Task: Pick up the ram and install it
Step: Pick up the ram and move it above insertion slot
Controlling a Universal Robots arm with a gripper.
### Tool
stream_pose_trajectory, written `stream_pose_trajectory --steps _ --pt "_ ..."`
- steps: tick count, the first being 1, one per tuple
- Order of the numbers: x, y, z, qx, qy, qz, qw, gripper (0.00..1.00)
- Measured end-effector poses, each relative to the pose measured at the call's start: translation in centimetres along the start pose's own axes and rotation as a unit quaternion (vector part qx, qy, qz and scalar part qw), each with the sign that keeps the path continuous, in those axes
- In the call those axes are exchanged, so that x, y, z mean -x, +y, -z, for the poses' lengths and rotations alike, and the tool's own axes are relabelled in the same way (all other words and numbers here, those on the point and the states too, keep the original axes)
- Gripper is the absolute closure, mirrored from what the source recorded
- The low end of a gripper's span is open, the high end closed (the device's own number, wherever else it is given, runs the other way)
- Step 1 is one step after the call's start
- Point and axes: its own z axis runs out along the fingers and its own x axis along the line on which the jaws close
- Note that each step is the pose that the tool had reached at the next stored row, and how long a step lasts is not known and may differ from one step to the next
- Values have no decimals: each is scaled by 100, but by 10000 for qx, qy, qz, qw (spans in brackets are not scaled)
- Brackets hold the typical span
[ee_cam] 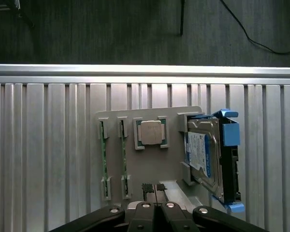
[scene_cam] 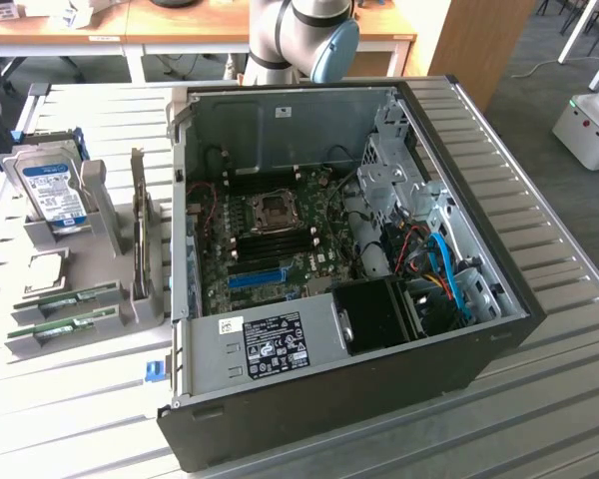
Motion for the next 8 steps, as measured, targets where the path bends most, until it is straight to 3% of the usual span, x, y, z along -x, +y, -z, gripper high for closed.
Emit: stream_pose_trajectory --steps 4,8 --pt "0 0 0 11 6 174 9998 89" --pt "0 0 0 11 6 182 9998 89"
